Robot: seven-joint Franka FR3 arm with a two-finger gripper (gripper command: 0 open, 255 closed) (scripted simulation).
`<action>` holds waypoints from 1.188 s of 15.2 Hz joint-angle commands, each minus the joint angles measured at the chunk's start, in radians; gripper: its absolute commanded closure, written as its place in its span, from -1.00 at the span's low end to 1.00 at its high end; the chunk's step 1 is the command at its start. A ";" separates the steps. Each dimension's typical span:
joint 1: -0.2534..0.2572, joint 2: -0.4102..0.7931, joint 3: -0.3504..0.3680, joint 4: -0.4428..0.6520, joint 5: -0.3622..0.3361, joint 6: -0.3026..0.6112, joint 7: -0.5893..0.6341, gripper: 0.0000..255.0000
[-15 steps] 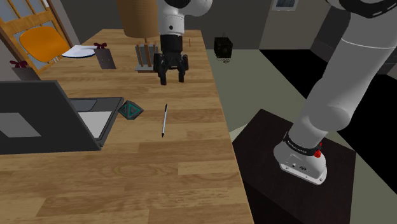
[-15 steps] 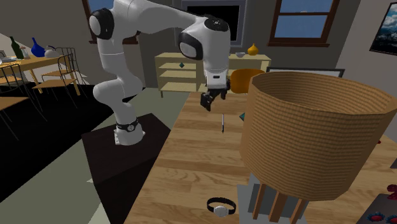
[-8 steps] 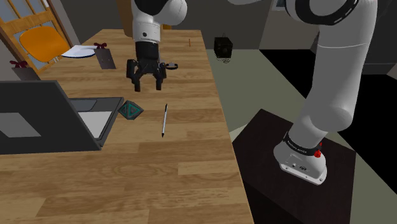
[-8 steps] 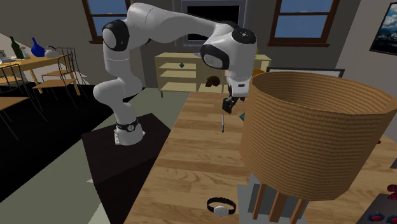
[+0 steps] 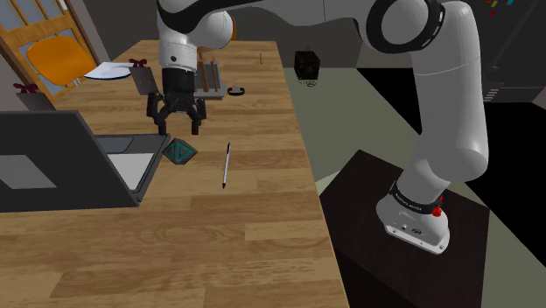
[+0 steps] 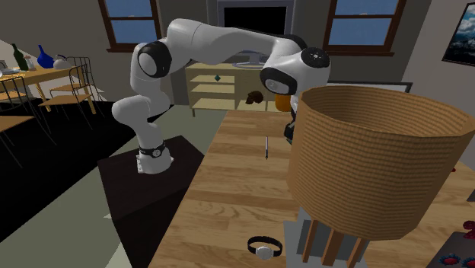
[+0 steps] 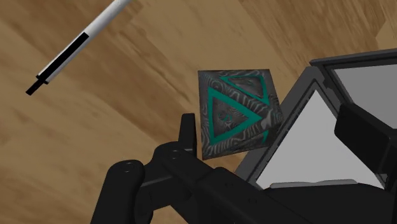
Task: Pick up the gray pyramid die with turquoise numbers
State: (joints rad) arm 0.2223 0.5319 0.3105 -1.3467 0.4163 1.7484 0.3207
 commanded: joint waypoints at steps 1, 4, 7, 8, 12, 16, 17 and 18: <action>0.002 0.008 0.000 -0.011 0.001 0.018 -0.007 -1.00; 0.003 0.017 -0.002 -0.043 0.002 0.055 -0.025 -1.00; 0.002 0.016 -0.002 -0.044 0.002 0.055 -0.025 1.00; 0.002 0.016 -0.002 -0.045 0.003 0.055 -0.026 1.00; 0.003 0.016 -0.001 -0.044 0.003 0.055 -0.025 1.00; 0.003 0.017 -0.002 -0.043 0.002 0.055 -0.025 1.00; 0.002 0.015 -0.001 -0.034 0.002 0.045 -0.020 1.00; 0.002 0.012 -0.001 -0.026 0.001 0.034 -0.015 1.00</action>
State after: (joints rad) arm 0.2243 0.5441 0.3095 -1.3808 0.4186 1.7910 0.3013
